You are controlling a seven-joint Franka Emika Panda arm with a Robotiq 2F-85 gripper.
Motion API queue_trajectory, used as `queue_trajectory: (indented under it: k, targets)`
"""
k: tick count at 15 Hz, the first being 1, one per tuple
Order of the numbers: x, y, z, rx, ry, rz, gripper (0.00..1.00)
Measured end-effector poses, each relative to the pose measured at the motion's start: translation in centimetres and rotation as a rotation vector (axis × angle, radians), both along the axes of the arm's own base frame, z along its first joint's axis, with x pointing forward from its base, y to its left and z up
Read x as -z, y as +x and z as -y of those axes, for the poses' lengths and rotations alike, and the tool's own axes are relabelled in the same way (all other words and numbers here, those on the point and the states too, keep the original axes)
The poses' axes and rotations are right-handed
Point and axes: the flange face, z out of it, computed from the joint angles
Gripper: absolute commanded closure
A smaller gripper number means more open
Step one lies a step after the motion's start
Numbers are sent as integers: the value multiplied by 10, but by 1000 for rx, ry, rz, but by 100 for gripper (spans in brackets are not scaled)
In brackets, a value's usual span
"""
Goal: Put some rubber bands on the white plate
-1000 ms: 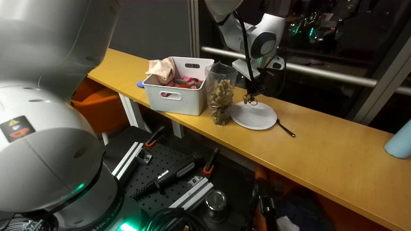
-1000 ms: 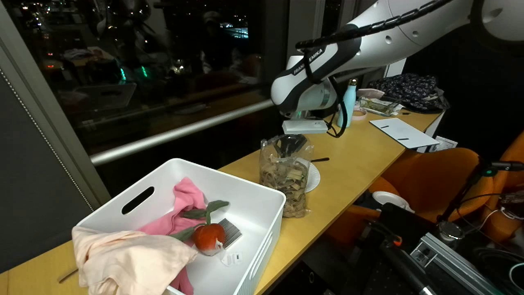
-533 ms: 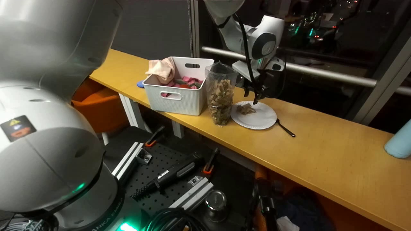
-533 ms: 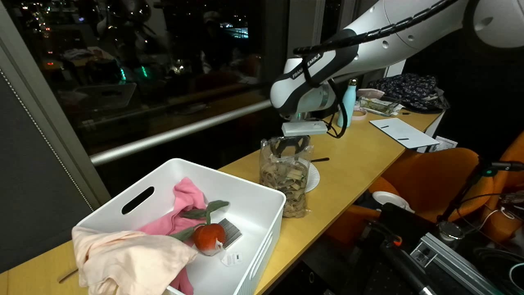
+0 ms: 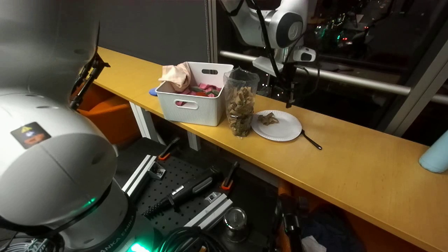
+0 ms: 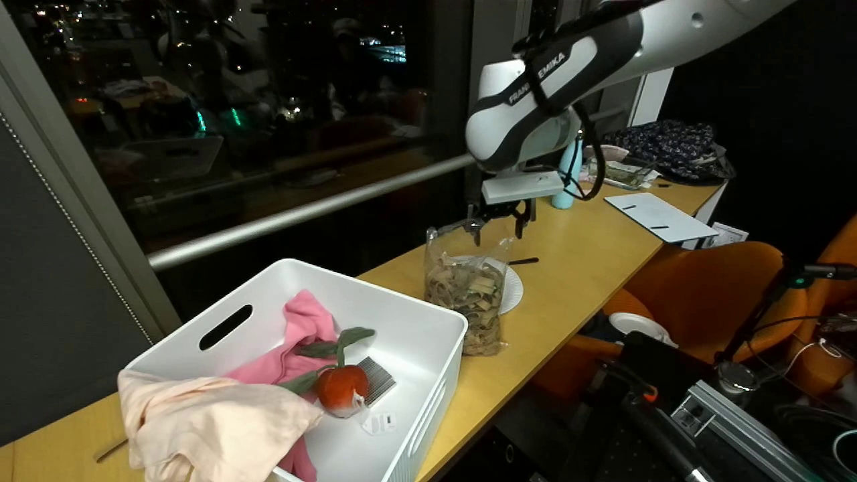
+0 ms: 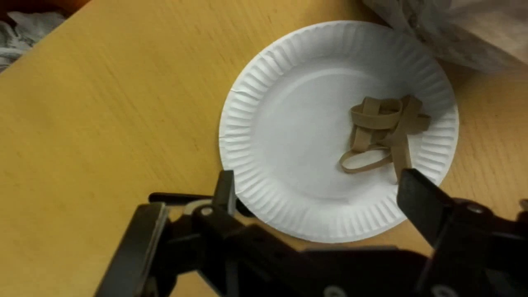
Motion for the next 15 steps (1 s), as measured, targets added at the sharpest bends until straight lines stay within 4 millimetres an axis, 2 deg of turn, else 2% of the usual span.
queue_trajectory:
  k: [3, 5, 6, 9, 10, 12, 15]
  targets:
    - [-51, -23, 2, 12, -38, 38, 0]
    - [-82, -37, -6, 2, -58, 69, 3]
    - [-96, -42, -12, -6, -68, 85, 7]
    - [-134, -49, -43, -44, -86, 138, 11]
    - [-144, -49, -55, -60, -86, 157, 30]
    - [-163, -48, -83, -100, -79, 193, 37]
    - [-177, -44, -121, -161, -69, 222, 62]
